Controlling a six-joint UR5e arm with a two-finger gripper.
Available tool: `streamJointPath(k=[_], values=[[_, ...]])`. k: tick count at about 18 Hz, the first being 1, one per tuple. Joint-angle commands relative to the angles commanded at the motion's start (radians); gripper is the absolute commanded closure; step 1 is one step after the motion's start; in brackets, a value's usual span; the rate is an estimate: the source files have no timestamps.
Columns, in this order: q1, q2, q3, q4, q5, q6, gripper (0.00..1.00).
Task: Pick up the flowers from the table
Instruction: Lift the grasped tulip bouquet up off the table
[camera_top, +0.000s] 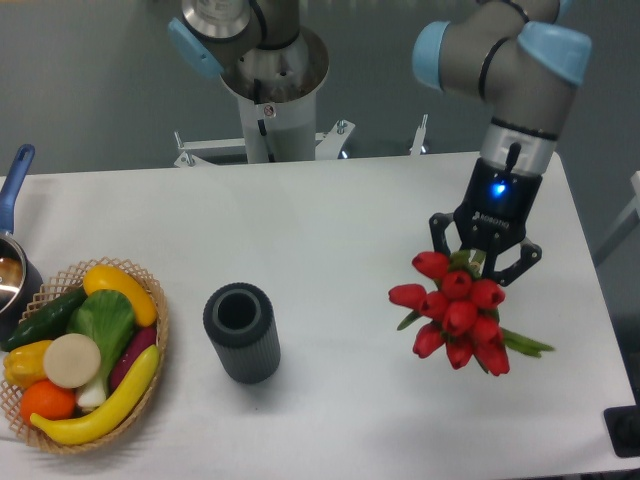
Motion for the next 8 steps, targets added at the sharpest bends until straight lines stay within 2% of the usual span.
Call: streamJointPath(k=[8], values=[[0.023,0.003,0.003,0.000,-0.006,0.002,0.67]])
